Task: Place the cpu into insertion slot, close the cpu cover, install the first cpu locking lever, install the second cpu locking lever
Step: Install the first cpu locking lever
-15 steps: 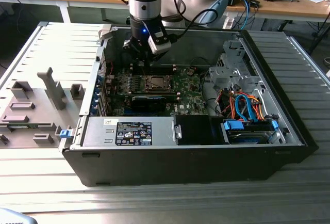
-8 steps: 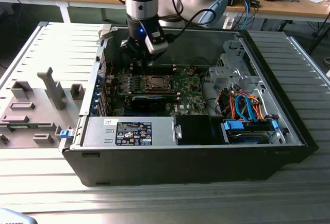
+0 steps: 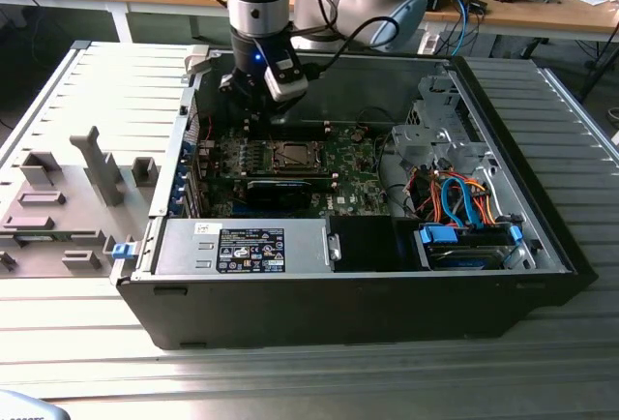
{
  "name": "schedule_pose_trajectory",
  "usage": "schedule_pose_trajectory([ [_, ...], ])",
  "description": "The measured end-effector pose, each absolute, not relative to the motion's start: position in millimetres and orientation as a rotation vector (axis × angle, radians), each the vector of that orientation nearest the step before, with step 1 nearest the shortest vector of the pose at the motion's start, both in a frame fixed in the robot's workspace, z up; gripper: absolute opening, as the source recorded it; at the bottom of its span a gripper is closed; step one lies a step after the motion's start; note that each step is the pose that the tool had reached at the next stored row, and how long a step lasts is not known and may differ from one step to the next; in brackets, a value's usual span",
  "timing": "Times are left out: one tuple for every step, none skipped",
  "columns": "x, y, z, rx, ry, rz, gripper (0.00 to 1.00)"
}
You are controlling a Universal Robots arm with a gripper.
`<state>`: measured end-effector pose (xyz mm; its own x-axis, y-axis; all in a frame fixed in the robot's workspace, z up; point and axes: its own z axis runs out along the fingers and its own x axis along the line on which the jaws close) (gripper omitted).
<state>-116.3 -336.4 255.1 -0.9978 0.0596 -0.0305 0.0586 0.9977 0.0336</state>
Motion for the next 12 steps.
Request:
schedule_pose_trajectory([
  [-117, -336, 255, 0.092, 3.108, 0.051, 0.11],
  [-119, -336, 255, 0.092, 3.108, 0.051, 0.11],
  [-120, -336, 255, 0.092, 3.108, 0.051, 0.11],
  [-121, -336, 255, 0.092, 3.108, 0.051, 0.11],
  [-122, -336, 255, 0.092, 3.108, 0.051, 0.11],
  [-123, -336, 255, 0.092, 3.108, 0.051, 0.11],
  [-124, -336, 255, 0.092, 3.108, 0.051, 0.11],
  [-125, -336, 255, 0.092, 3.108, 0.051, 0.11],
  [-126, -336, 255, 0.092, 3.108, 0.051, 0.11],
  [-126, -336, 255, 0.092, 3.108, 0.051, 0.11],
  [-127, -336, 255, 0.092, 3.108, 0.051, 0.11],
  [-128, -336, 255, 0.092, 3.108, 0.051, 0.11],
])
